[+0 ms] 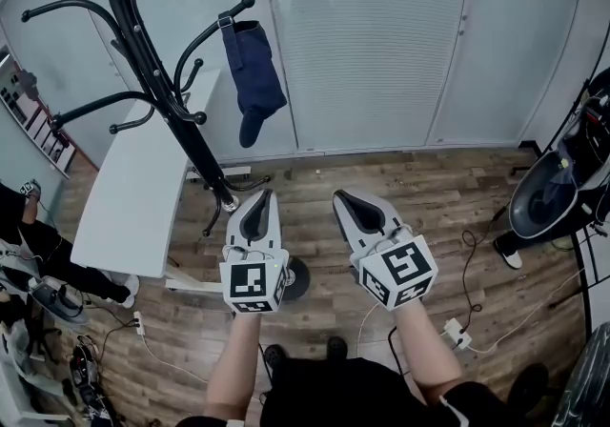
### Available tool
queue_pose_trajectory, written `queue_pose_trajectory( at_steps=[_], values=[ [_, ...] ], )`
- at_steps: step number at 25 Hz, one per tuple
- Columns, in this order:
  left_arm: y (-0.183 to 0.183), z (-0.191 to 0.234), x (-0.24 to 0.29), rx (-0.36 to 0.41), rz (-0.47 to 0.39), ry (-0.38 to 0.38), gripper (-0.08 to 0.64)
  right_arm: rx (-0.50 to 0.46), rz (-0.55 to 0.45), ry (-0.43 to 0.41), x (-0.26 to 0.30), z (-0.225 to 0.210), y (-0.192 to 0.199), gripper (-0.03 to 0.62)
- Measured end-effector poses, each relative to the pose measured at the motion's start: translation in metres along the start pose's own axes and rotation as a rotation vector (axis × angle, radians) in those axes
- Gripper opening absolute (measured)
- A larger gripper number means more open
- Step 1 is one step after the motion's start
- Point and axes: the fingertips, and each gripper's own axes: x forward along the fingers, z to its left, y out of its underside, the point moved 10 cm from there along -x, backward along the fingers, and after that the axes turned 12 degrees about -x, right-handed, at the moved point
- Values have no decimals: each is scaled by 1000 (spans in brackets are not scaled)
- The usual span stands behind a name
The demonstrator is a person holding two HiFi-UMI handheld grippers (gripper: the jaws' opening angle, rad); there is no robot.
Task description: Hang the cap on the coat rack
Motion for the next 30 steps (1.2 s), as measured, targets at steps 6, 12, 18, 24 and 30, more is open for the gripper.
queue_pose_trajectory(
  at_steps=[6, 12, 18, 24, 30],
  values=[
    [4, -6, -9, -17, -2, 17, 15, -1, -19, -22, 1, 5, -1, 32],
    [2, -8, -17, -20, -12, 16, 15, -55, -49, -30, -2, 8, -5, 31],
    [-1, -10, -19, -14, -11, 22, 15, -64, -48, -33, -3, 9, -6, 31],
    [-1, -10, -19, -15, -11, 25, 15, -66, -38, -34, -2, 9, -4, 31],
    [1, -11, -21, -21, -9, 29, 15, -73, -34, -31, -6, 8, -5, 31]
  ],
)
